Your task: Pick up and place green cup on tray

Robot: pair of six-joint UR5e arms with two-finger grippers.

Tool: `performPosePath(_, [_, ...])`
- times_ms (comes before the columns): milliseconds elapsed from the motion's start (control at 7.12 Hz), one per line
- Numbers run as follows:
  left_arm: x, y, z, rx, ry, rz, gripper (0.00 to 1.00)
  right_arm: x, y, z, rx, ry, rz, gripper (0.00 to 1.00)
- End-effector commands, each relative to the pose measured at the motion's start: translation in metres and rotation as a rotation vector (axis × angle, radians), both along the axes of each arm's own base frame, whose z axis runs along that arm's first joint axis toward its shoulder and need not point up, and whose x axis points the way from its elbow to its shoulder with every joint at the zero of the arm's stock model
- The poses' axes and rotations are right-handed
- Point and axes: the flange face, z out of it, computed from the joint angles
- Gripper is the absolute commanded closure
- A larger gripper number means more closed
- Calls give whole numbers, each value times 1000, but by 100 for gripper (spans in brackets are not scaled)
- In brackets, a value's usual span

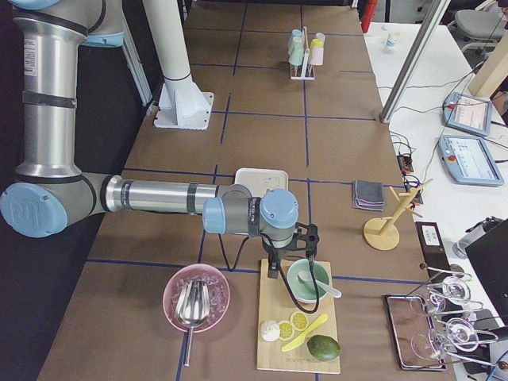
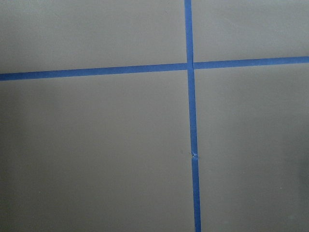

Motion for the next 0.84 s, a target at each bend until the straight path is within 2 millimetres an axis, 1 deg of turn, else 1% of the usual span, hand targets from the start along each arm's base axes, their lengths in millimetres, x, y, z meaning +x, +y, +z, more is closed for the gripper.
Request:
performPosePath(0, [0,-1,-3,6,0,0,0,0,0,-1,3,-2,1,0])
performPosePath(421, [0,-1,-3,7,0,0,0,0,0,0,-4,0,2,0])
performPosePath(702, [0,-1,-4,9,0,0,0,0,-1,-4,9,-3,4,0])
